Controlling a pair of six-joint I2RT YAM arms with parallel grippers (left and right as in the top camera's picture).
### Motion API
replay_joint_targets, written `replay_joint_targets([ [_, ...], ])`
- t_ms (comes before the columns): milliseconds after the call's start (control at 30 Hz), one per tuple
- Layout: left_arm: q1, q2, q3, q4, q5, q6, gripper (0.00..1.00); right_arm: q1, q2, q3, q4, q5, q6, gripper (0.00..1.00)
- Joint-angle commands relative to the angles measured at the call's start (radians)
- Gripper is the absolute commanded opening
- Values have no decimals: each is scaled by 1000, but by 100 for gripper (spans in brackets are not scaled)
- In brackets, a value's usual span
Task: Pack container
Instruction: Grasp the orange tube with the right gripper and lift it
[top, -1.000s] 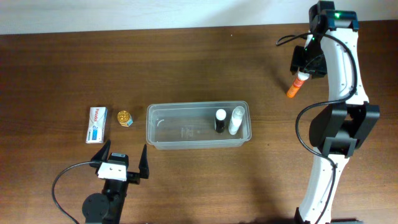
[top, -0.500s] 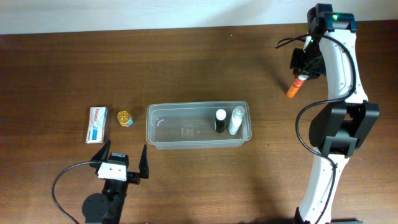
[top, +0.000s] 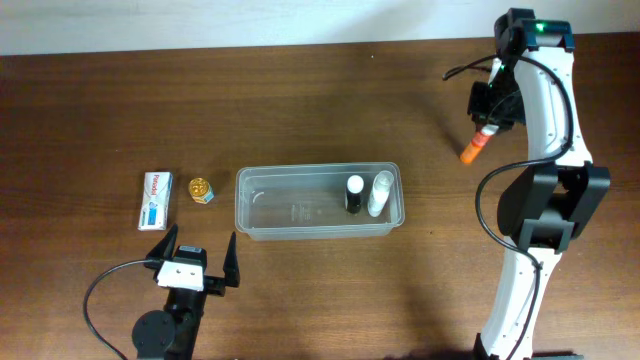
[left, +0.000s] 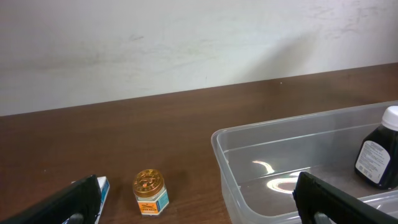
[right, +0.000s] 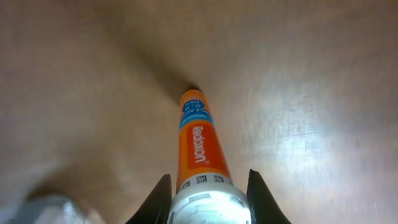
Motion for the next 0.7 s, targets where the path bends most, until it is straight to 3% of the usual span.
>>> replay_joint_targets([
  [0,3,-4,-3,-5,-3,16,99,-7,12,97,-54,-34,1,15],
  [133,3,-4,-3,-5,-3,16,99,-7,11,215,-119,-116,-3,15],
  [367,3,-4,-3,-5,-3,16,99,1,-95,266,-119,-342,-16,19],
  [667,3,-4,-3,-5,-3,16,99,92,-284,266,-119,-394,-29,19],
])
